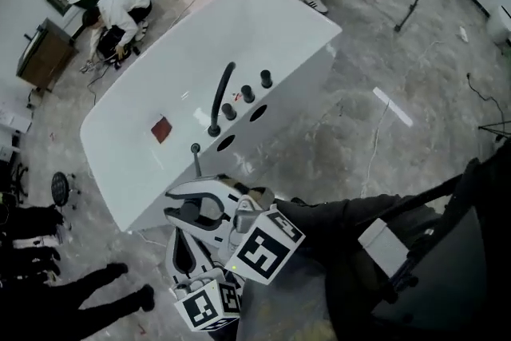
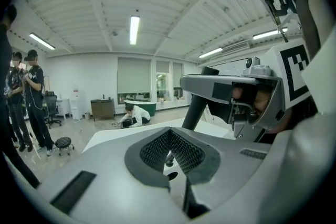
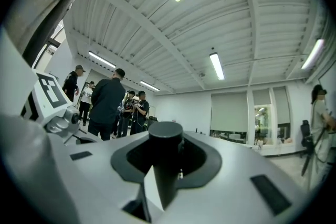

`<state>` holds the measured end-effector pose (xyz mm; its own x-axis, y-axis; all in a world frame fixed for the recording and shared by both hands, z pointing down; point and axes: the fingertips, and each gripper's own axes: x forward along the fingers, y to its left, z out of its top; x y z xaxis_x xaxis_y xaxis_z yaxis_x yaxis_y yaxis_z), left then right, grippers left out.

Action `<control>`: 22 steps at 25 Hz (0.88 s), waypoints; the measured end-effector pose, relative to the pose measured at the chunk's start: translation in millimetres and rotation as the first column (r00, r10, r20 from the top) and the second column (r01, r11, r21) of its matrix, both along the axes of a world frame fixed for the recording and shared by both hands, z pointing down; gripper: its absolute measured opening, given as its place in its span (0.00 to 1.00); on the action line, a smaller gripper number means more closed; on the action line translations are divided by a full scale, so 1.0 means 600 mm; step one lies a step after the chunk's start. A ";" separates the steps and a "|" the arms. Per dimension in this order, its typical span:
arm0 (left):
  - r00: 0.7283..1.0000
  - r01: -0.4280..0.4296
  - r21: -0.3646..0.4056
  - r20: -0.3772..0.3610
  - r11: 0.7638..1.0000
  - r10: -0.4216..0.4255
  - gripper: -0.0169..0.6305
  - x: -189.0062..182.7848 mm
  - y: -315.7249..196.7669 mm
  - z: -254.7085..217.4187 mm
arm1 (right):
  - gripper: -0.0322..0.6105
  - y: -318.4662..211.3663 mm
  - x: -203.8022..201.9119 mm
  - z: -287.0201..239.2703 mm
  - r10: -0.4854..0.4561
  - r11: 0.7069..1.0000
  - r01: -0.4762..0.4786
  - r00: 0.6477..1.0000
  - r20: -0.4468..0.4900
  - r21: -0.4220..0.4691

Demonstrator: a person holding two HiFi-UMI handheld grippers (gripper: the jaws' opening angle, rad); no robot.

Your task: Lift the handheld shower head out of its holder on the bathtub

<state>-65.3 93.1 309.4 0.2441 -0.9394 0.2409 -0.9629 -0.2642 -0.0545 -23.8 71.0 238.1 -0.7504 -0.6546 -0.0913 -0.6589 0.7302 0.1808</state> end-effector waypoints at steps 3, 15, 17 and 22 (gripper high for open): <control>0.999 -0.032 0.026 -0.034 0.999 0.033 0.03 0.000 -0.006 -0.019 | 0.21 0.000 -0.005 -0.020 0.025 1.000 -0.025 0.999 -0.025 0.008; 0.995 -0.058 0.066 -0.075 0.996 0.063 0.03 -0.025 -0.002 -0.044 | 0.21 -0.001 -0.027 -0.027 0.060 0.998 -0.061 0.998 -0.028 -0.023; 0.995 -0.059 0.071 -0.079 0.996 0.065 0.03 -0.035 -0.005 -0.041 | 0.21 -0.005 -0.036 -0.023 0.065 0.998 -0.066 0.997 -0.030 -0.022; 0.995 -0.062 0.069 -0.073 0.996 0.067 0.03 -0.032 0.011 -0.034 | 0.21 0.004 -0.030 -0.023 0.061 0.998 -0.062 0.998 -0.023 -0.027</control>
<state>-84.3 99.8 289.3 0.3200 -0.9342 0.1575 -0.9459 -0.3244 -0.0022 -41.6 73.4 224.2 -0.7102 -0.7018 -0.0558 -0.6989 0.6932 0.1761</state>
